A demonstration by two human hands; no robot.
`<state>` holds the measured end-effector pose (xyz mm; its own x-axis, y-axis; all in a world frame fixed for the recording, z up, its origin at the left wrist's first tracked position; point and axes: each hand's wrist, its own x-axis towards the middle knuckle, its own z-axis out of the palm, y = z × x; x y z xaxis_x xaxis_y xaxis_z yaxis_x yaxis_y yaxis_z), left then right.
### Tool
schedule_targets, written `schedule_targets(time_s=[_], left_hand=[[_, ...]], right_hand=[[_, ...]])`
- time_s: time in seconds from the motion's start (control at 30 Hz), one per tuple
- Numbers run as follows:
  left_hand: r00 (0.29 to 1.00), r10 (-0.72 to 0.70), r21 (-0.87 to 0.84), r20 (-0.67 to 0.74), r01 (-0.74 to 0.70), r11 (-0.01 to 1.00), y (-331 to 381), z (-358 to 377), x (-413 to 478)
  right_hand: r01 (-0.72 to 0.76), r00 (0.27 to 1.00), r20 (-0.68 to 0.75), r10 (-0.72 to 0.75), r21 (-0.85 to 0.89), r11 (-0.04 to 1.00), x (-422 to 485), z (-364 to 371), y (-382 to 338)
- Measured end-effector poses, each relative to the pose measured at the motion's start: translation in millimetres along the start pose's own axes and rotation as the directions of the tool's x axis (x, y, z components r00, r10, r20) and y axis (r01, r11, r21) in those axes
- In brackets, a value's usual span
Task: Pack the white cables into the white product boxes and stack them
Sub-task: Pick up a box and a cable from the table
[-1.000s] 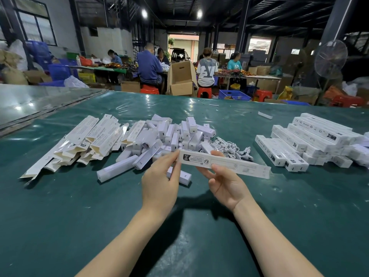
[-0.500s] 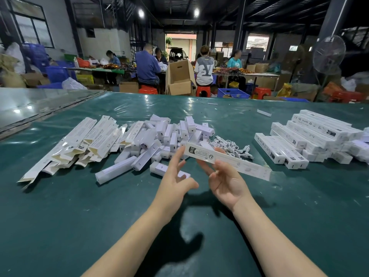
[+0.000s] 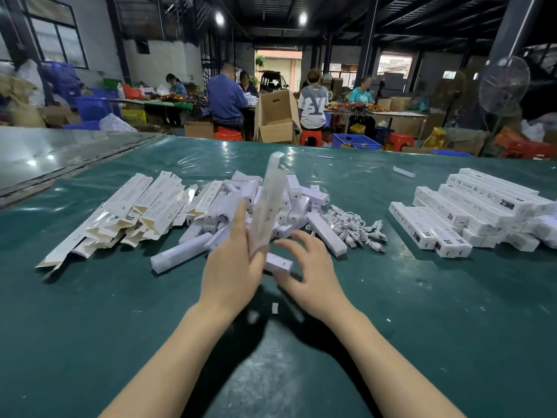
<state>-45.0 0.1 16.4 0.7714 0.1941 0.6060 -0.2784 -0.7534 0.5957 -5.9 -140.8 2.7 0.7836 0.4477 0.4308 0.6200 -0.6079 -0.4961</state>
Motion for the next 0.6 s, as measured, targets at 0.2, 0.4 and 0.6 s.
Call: schedule_targets(time_s=[0.2, 0.4, 0.6], left_hand=[[0.999, -0.033, -0.022, -0.030, 0.032, 0.999, -0.3, -6.5, 1.4], [0.957, -0.157, 0.251, 0.243, 0.094, 0.963, -1.6, -7.1, 2.3], [0.853, -0.186, 0.041, 0.487, 0.191, 0.981, -5.2, -10.4, 5.7]], right_hand=[[-0.059, 0.994, 0.072, 0.078, -0.243, 0.968, 1.9, 1.5, 9.0], [-0.266, 0.964, -0.024, 0.265, -0.118, 0.957, 1.0, -2.9, 18.8], [-0.216, 0.740, -0.088, 0.667, 0.907, 0.360, 10.4, -20.3, 28.2]])
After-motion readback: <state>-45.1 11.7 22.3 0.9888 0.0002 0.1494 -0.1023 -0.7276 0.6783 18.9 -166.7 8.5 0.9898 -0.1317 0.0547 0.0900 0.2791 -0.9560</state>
